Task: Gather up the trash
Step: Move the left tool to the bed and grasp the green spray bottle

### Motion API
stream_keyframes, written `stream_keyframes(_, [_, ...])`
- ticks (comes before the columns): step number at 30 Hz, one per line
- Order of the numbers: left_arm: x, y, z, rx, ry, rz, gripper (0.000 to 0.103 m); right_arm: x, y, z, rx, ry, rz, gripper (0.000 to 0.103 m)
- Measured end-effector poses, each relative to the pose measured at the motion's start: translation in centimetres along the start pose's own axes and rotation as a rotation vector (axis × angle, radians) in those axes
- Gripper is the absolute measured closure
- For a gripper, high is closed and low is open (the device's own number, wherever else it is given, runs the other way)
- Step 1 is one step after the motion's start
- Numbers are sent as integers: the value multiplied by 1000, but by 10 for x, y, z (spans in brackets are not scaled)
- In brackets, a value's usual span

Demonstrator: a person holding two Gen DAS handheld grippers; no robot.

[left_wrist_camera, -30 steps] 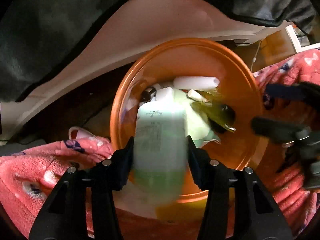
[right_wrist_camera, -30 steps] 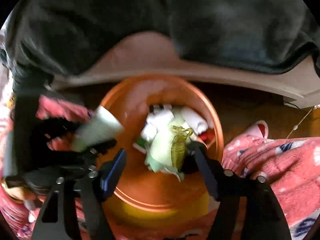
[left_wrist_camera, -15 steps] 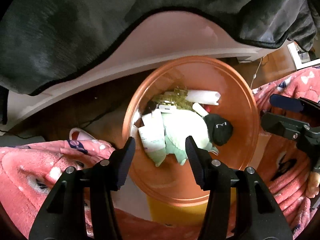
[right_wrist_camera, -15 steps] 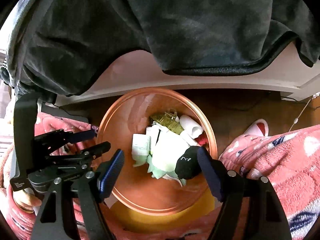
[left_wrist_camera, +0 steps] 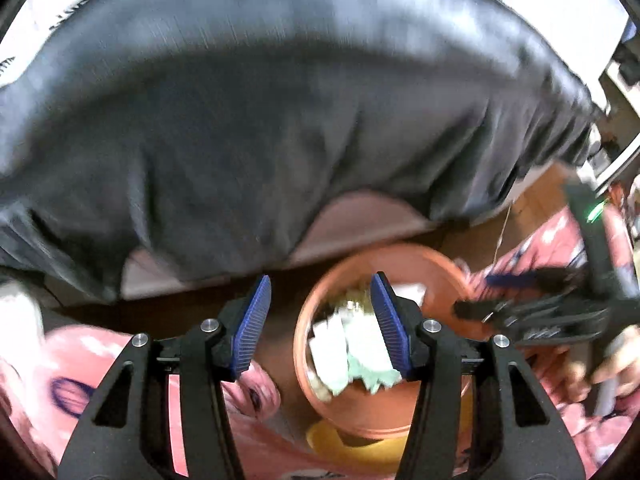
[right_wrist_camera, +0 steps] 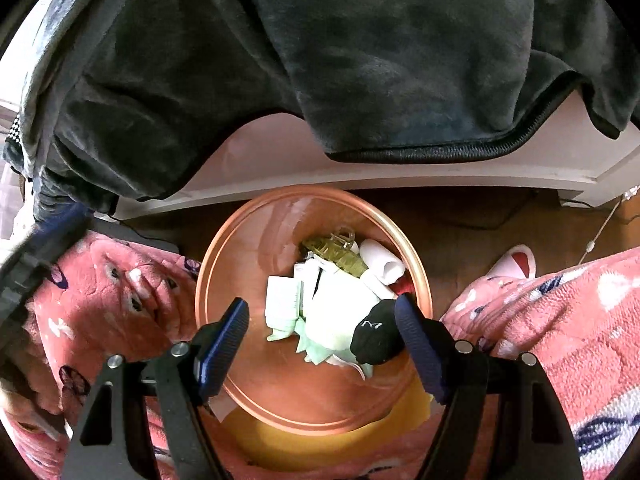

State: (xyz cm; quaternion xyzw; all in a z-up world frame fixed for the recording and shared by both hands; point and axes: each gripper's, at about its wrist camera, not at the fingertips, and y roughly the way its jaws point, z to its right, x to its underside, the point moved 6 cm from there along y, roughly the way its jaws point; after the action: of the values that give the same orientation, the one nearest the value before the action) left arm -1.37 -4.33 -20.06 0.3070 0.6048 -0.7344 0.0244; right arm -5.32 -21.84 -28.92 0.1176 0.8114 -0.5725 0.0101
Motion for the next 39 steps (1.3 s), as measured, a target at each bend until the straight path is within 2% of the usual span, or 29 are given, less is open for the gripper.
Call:
stream_keyframes(6, [-88,-74,-35,-1,-75,191,42,1,-1,-5,5,-32,16,29])
stream_keyframes(8, [-132,-92,-51,-39,-97,253,36,1,-1,-7,6,-40,21,29])
stream_keyframes(9, [-156,-96,-58,-59,-106,273,29,1,-1,-7,5,-44,24,29])
stream_keyframes(12, [-220,-89,-84,-151,-152,305,27,1,-1,-8,-3,-50,30,28])
stream_keyframes(14, [-266,-69,-109,-186,-201,282,27,2,-1,-6,-12,-45,33,28])
stream_keyframes(18, [-321,-26,-154,-224,-316,225,27,2,-1,-2,-27,-27,39,27])
stream_keyframes(23, [-340,20,-174,-244,-397,137,27,1,3,5,-41,2,21,27])
stream_keyframes(24, [-339,27,-173,-236,-404,123,30,1,4,6,-44,6,16,27])
stream_keyframes(26, [-342,37,-180,-249,-419,103,38,1,4,5,-47,4,13,27])
stream_keyframes(30, [-343,49,-186,-218,-434,85,67,1,6,5,-53,2,3,27])
stream_keyframes(35, [-335,30,-185,-185,-420,135,68,1,5,4,-56,-6,12,27])
stream_keyframes(39, [-317,-5,-177,-136,-376,201,68,0,-8,-5,-49,-47,73,27])
